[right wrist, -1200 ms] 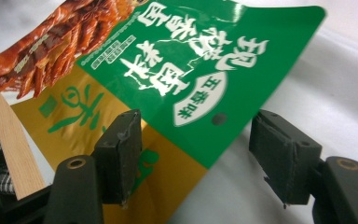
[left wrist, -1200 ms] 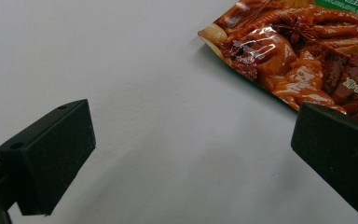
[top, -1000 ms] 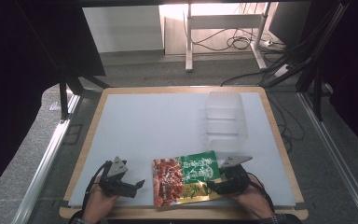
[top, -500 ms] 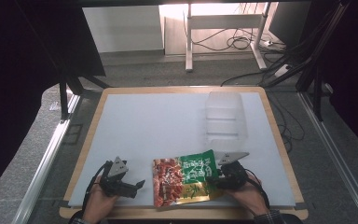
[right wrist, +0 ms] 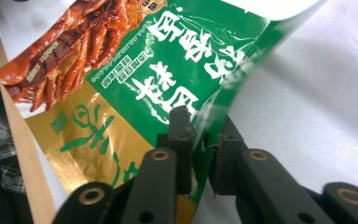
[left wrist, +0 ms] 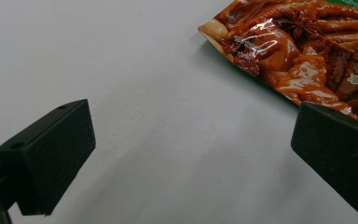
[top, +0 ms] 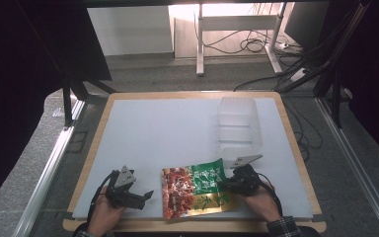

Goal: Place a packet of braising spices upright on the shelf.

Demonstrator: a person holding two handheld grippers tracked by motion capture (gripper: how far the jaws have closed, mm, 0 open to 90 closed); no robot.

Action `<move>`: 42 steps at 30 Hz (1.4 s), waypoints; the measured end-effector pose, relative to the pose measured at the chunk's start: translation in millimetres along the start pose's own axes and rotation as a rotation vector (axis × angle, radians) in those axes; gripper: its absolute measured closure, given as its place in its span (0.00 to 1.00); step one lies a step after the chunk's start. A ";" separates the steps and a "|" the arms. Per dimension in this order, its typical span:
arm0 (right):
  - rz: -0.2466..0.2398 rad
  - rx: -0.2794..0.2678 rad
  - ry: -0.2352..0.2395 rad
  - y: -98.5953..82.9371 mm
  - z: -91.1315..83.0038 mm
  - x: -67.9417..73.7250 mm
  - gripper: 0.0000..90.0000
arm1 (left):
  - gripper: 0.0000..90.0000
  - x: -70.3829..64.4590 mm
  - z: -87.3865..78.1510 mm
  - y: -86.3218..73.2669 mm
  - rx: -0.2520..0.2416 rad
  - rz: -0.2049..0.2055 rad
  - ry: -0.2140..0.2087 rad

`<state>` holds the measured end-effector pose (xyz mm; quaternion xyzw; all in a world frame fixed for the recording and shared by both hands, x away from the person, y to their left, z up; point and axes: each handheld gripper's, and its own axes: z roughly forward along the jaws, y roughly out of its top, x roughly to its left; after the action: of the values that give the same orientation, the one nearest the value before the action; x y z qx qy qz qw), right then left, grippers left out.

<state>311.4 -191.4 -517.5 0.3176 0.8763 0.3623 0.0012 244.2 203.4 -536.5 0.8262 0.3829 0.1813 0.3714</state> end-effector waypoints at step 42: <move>-0.111 -0.043 -0.003 54.4 -26.2 21.2 0.99 | 0.00 0.8 -2.7 0.2 -0.012 -0.001 0.020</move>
<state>318.7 -167.0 -458.8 0.2689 0.8846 0.3798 0.0295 243.3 205.2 -534.6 0.8219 0.3859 0.1919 0.3724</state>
